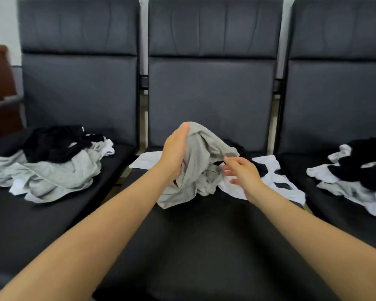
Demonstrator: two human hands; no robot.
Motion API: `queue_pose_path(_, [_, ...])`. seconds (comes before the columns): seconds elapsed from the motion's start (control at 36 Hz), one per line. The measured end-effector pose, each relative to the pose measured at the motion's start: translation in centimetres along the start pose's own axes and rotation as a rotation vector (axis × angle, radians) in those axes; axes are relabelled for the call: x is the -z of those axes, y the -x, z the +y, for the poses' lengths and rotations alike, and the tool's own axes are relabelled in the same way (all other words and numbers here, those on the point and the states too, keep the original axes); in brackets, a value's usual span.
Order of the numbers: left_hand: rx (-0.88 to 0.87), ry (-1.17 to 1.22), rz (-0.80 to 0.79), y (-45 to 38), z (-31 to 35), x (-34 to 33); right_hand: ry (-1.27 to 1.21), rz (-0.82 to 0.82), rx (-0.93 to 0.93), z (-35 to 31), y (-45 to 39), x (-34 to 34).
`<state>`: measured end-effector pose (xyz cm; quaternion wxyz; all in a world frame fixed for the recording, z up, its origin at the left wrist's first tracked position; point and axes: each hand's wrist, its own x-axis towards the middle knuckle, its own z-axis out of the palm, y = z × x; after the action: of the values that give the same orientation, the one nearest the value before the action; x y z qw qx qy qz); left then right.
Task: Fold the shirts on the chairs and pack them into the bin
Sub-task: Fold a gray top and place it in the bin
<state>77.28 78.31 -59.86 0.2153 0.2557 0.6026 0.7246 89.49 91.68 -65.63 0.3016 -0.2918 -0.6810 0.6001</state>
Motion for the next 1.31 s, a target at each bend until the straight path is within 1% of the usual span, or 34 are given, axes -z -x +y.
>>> queue_pose_path(0.06, [0.116, 0.244, 0.0, 1.2, 2.1, 0.3, -0.011, 0.021, 0.055, -1.3, 1.0, 0.3])
queue_pose_path(0.11, [0.148, 0.384, -0.029, 2.3, 3.8, 1.1, -0.008, 0.027, 0.102, -2.2, 1.9, 0.5])
queue_pose_path(0.17, [0.147, 0.427, -0.047, 3.0, 4.8, 2.3, 0.02, 0.012, 0.121, -2.7, 2.5, 0.8])
queue_pose_path(0.22, [0.137, 0.393, 0.018, 3.9, 5.2, 3.9, 0.076, -0.03, 0.099, -2.6, 3.2, 0.7])
queue_pose_path(0.31, [0.136, 0.22, 0.172, 4.6, 4.6, 6.0, 0.214, -0.102, 0.026, -1.7, 3.5, 0.8])
queue_pose_path(0.36, [0.175, 0.123, 0.259, 5.1, 3.4, 7.9, 0.345, -0.149, -0.016, -1.0, 3.9, 0.5])
queue_pose_path(0.42, [0.226, -0.008, 0.314, 5.4, 1.8, 10.5, 0.506, -0.202, -0.004, -0.2, 4.3, 0.2])
queue_pose_path(0.47, [0.29, -0.138, 0.342, 5.2, -0.1, 12.9, 0.639, -0.213, 0.02, 0.4, 4.4, -0.1])
queue_pose_path(0.53, [0.319, -0.271, 0.344, 5.6, -1.3, 14.3, 0.686, -0.194, 0.036, 0.8, 4.3, -0.2])
queue_pose_path(0.56, [0.319, -0.376, 0.32, 5.8, -1.7, 14.7, 0.683, -0.185, 0.031, 1.0, 4.2, -0.4])
queue_pose_path(0.67, [0.279, -0.975, 0.162, 6.4, -2.6, 15.3, 0.624, -0.179, -0.021, 1.2, 3.8, -1.1])
queue_pose_path(0.69, [0.246, -1.09, 0.151, 6.2, -2.9, 15.4, 0.617, -0.185, -0.022, 1.4, 3.8, -1.4])
queue_pose_path(0.75, [0.059, -1.228, 0.198, 6.0, -2.9, 14.6, 0.622, -0.182, -0.003, 1.8, 3.6, -2.0])
queue_pose_path(0.78, [-0.058, -1.242, 0.221, 5.7, -2.9, 14.0, 0.639, -0.171, 0.018, 1.9, 3.5, -2.4])
queue_pose_path(0.83, [-0.233, -1.184, 0.214, 5.4, -2.6, 12.3, 0.672, -0.113, 0.055, 2.3, 3.1, -3.0])
queue_pose_path(0.89, [-0.305, -1.071, 0.161, 4.8, -2.5, 10.3, 0.668, -0.035, 0.07, 2.5, 2.6, -3.4])
queue_pose_path(0.94, [-0.306, -0.997, 0.089, 4.2, -2.9, 8.3, 0.644, 0.025, 0.056, 2.6, 2.2, -3.5])
queue_pose_path(1.0, [-0.312, -1.017, 0.023, 3.4, -3.6, 6.5, 0.612, 0.062, 0.022, 2.8, 1.6, -3.6])
queue_pose_path(1.06, [-0.328, -1.116, -0.037, 2.5, -4.7, 5.2, 0.63, 0.074, -0.002, 2.8, 1.2, -3.8])
queue_pose_path(1.08, [-0.306, -1.184, -0.068, 2.0, -5.3, 4.8, 0.674, 0.068, -0.003, 2.8, 1.2, -4.0])
queue_pose_path(1.14, [-0.205, -1.265, -0.119, 1.1, -6.7, 4.5, 0.808, 0.035, 0.04, 2.9, 1.3, -4.3])
queue_pose_path(1.17, [-0.15, -1.237, -0.129, 0.8, -7.1, 4.4, 0.874, 0.021, 0.071, 3.0, 1.3, -4.4])
queue_pose_path(1.22, [-0.083, -1.055, -0.085, 0.2, -7.4, 4.4, 0.937, 0.003, 0.107, 3.2, 1.3, -4.5])
queue_pose_path(1.31, [-0.1, -0.689, 0.089, -0.3, -5.3, 4.2, 0.905, -0.037, 0.08, 3.2, 0.8, -4.1])
